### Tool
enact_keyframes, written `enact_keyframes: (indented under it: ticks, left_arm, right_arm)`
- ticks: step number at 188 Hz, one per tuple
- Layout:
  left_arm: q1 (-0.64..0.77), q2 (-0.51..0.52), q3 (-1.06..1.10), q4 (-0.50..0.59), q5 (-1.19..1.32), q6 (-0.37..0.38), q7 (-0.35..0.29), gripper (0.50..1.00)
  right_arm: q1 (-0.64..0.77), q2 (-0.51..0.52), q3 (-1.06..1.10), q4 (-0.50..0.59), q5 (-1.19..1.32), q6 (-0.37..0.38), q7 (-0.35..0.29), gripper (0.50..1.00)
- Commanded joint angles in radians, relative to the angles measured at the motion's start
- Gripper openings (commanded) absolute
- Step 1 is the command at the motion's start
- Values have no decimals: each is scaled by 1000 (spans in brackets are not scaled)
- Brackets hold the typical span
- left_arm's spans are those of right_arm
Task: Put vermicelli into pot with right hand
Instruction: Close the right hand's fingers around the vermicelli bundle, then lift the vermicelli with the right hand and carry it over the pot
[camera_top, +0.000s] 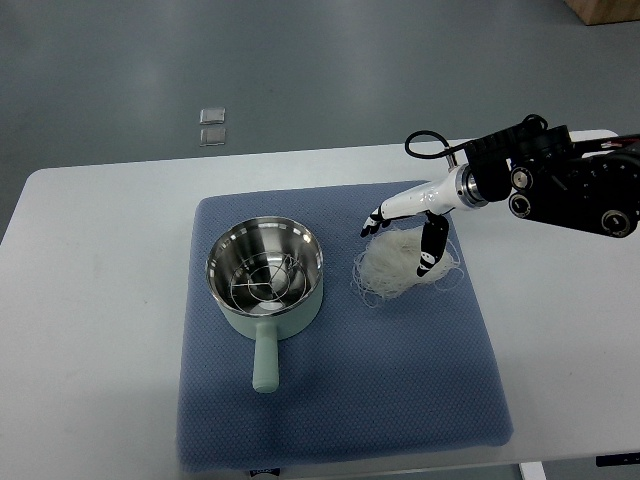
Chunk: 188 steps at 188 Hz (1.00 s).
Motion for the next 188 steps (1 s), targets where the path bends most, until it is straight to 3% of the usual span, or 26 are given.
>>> enact_keyframes:
  ticks: [1, 52, 77, 93, 99, 102, 103, 104, 105, 106, 107, 108, 111, 112, 114, 188]
  left_arm:
    - [0, 0, 0, 2, 1, 0, 0, 1000]
    - [0, 0, 2, 0, 1, 0, 0, 1000]
    - [0, 0, 2, 0, 1, 0, 0, 1000]
    - [0, 0, 2, -1, 1, 0, 0, 1000]
    - [0, 0, 2, 0, 1, 0, 0, 1000]
    - [0, 0, 2, 0, 1, 0, 0, 1000]
    - [0, 0, 2, 0, 1, 0, 0, 1000]
    - [0, 0, 2, 0, 1, 0, 0, 1000]
    - [0, 0, 2, 0, 1, 0, 0, 1000]
    - [0, 0, 2, -1, 1, 0, 0, 1000]
    - [0, 0, 2, -1, 1, 0, 0, 1000]
    - [0, 0, 2, -1, 1, 0, 0, 1000]
    - [0, 0, 2, 0, 1, 0, 0, 1000]
    - [0, 0, 2, -1, 1, -1, 0, 1000]
    - [0, 0, 2, 0, 1, 0, 1, 1000]
    - [0, 0, 0, 0, 1, 0, 0, 1000]
  right_arm:
    - [-13, 7, -9, -12, -2, -19, -2, 917]
    - [-58, 52, -55, -64, -11, -102, -2, 915]
    - [-82, 63, -68, -80, -14, -144, -2, 891]
    - [-90, 64, -68, -83, -14, -145, -2, 815]
    - [-90, 63, -68, -83, -16, -145, -2, 764]
    - [-90, 63, -70, -83, -16, -145, -2, 699]
    - [-90, 63, -70, -83, -16, -145, -2, 699]
    - [-88, 63, -70, -83, -16, -145, -2, 658]
    - [-88, 63, -70, -83, -16, -145, -2, 658]
    - [-88, 63, -70, -83, -16, -145, -2, 617]
    - [-88, 63, -70, -83, -16, -145, -2, 617]
    - [-87, 63, -71, -83, -16, -145, -2, 578]
    - [-87, 63, -73, -83, -16, -145, -2, 543]
    - [-85, 63, -75, -83, -16, -144, -2, 505]
    - [-84, 63, -75, -83, -16, -144, -2, 500]
    - [-70, 41, -53, -92, -14, -200, 1, 500]
